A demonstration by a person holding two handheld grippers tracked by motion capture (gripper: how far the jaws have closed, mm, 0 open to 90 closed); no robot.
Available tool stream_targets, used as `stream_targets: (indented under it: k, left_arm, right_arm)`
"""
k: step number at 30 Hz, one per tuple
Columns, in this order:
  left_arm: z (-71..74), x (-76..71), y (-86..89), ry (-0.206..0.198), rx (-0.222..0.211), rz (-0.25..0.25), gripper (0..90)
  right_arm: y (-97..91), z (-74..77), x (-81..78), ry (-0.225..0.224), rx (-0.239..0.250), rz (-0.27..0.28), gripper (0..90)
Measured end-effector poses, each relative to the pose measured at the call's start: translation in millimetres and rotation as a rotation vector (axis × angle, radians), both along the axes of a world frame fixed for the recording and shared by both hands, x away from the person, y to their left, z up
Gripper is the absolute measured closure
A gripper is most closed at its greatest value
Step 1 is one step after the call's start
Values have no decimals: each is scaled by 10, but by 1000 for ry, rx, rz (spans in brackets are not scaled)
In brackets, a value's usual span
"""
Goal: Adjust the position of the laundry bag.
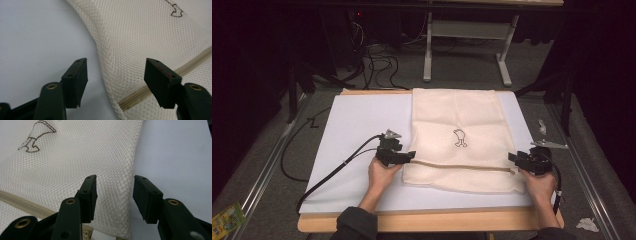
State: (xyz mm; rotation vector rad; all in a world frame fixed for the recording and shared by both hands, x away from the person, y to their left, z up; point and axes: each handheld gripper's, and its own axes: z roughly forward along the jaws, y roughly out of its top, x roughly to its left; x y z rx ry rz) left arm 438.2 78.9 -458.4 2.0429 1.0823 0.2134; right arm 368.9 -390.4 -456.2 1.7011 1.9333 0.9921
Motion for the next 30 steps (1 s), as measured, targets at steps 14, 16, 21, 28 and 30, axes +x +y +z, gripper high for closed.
stream_targets:
  k: [14,16,21,28,30]
  left_arm:
    - [-98,56,-118,17,-3,-4,454]
    - [-104,65,-147,19,1,-11,461]
    - [-156,97,-193,25,35,-6,548]
    - [-139,114,-175,14,48,-8,786]
    - [-136,111,-174,10,44,-10,827]
  right_arm:
    - [42,-64,106,61,-11,3,589]
    - [38,-68,110,66,-11,5,609]
    - [5,-100,128,108,0,32,757]
    - [21,-86,130,110,-14,67,865]
    - [13,-79,125,103,-5,71,870]
